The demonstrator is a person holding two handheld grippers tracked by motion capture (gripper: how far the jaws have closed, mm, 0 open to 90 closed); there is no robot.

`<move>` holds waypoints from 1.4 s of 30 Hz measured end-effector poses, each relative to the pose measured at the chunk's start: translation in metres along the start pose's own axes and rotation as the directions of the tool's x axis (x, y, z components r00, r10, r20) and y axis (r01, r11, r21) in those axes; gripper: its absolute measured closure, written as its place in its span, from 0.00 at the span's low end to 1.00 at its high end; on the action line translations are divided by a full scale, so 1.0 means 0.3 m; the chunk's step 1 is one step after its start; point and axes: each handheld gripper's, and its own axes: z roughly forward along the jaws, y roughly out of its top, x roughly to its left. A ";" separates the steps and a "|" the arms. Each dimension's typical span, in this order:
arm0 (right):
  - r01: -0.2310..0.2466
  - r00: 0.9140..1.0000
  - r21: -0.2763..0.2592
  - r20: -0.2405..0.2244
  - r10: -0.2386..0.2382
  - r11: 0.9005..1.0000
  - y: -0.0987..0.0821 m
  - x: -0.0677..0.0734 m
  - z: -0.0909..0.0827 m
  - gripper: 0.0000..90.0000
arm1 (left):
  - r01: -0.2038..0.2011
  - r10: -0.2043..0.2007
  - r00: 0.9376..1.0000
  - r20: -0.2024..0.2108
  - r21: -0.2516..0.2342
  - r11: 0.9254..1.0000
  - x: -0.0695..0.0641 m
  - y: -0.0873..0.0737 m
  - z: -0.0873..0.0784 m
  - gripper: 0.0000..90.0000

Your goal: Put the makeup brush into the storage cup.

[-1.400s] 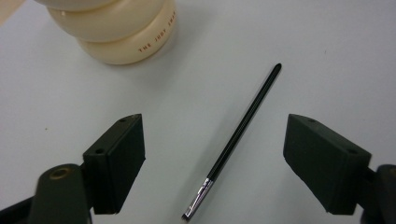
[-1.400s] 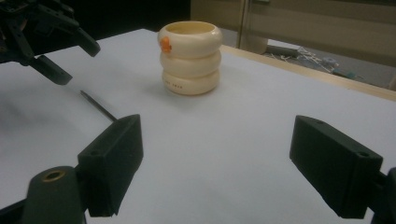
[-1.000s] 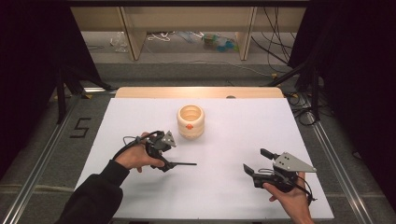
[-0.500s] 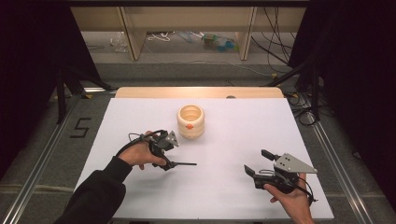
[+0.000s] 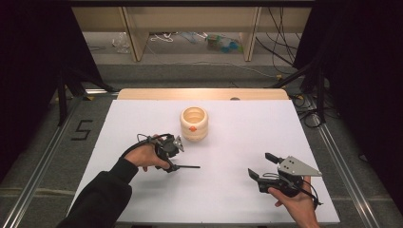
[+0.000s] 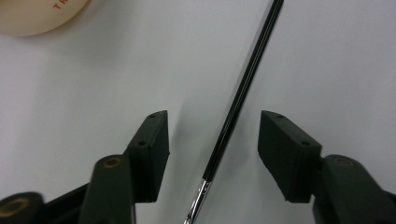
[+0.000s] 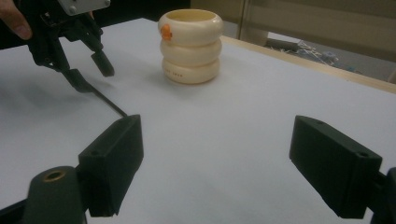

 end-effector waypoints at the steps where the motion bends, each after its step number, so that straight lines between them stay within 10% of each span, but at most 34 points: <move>1: 0.015 1.000 -0.010 0.005 -0.014 1.000 0.000 -0.003 0.002 0.21 | -0.003 0.003 1.000 0.000 0.001 1.000 0.002 0.000 0.000 0.53; 20: 0.016 1.000 0.013 -0.010 -0.016 1.000 -0.004 0.002 0.007 0.21 | 0.004 -0.006 0.997 0.073 0.032 0.999 0.016 0.000 0.028 0.79; 42: 0.019 1.000 0.018 -0.011 -0.019 1.000 -0.005 0.006 0.006 0.22 | -0.010 0.004 0.999 0.046 0.132 0.991 -0.015 0.045 0.031 0.92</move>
